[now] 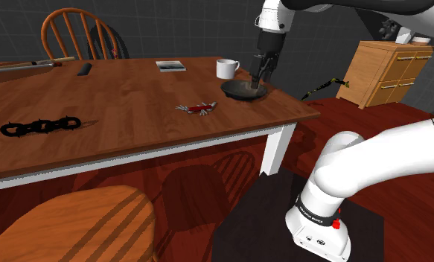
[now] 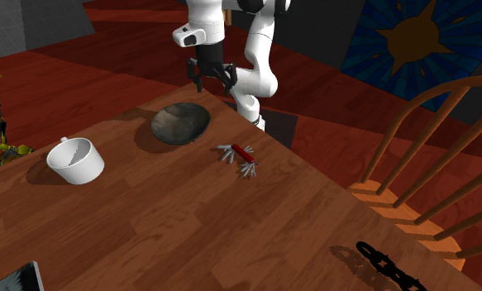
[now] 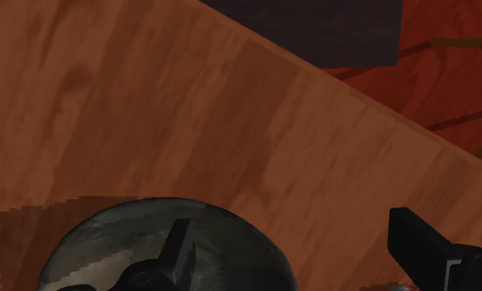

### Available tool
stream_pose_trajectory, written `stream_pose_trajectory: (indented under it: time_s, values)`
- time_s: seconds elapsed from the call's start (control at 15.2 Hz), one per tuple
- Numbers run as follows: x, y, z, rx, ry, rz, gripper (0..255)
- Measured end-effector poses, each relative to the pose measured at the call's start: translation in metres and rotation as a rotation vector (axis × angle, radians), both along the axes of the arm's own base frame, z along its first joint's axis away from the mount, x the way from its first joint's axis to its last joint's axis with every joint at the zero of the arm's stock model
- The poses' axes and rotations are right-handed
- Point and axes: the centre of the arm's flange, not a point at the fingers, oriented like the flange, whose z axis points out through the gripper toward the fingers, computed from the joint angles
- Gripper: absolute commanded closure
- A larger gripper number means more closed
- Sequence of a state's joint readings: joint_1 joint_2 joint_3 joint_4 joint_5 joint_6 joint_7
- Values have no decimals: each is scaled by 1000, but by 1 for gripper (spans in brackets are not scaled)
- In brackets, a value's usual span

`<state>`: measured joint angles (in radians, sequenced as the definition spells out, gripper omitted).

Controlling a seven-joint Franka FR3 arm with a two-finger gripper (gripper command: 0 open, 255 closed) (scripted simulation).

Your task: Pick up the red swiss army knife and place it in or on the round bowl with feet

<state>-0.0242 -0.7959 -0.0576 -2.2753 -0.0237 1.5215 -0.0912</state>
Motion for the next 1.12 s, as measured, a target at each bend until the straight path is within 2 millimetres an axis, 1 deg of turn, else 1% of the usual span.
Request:
stream_pose_trajectory:
  time_s: [0.07,0.13,0.33,0.46,0.66,0.73,0.92,0.99,1.06,1.12]
  values:
    - [0,0,0,0,0,0,0]
    - [2,5,-2,1,1,-11,0]
    - [16,31,-9,5,3,-76,0]
    - [30,56,-16,9,5,-125,0]
    - [53,87,-29,15,9,-203,0]
    - [61,94,-29,17,10,-230,0]
    - [82,125,-42,22,13,-307,0]
    - [93,136,-46,24,14,-332,0]
    - [100,145,-53,26,15,-359,0]
    - [106,151,-53,28,16,-377,0]
